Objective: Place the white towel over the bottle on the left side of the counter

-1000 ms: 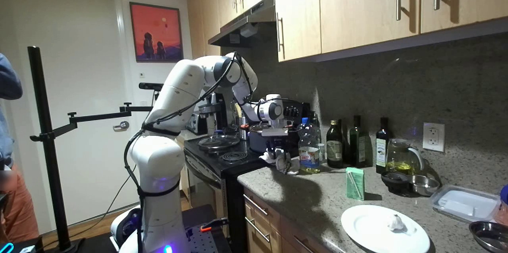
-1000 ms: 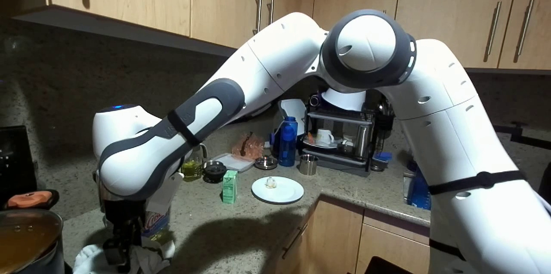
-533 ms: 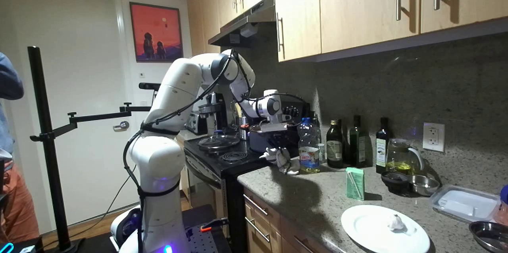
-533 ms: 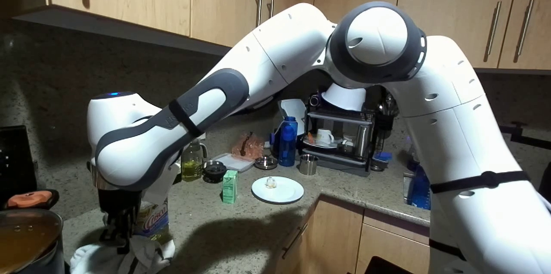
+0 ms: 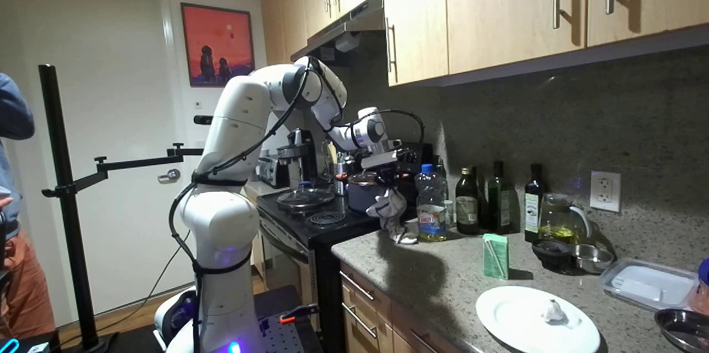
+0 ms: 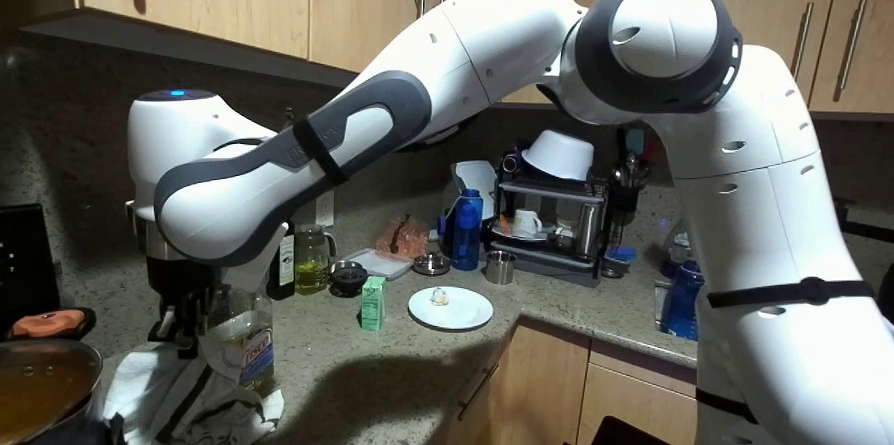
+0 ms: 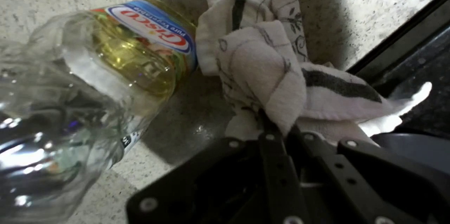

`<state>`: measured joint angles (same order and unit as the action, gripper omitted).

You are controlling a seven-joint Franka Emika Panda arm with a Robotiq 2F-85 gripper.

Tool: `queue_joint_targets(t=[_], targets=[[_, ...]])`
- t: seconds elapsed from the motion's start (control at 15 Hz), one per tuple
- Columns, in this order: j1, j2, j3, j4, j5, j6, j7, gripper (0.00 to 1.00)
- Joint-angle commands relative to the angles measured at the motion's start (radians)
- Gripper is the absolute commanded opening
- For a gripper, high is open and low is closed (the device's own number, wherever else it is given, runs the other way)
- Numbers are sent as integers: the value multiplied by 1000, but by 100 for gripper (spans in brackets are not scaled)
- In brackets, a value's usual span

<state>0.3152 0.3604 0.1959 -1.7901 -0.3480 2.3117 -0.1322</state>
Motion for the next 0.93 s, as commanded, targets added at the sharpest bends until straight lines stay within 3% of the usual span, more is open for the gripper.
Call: queue_joint_targets(t=[0.0,0.27,0.53,0.87], targets=[[22,-86,-14,-44,-63,19,77,6],[36,-158,-26,-70,-170,103,227,6],[40,-206,-52,-92,-334,223,463,6],[25,-222,-56,-91,-524,233,668,6]])
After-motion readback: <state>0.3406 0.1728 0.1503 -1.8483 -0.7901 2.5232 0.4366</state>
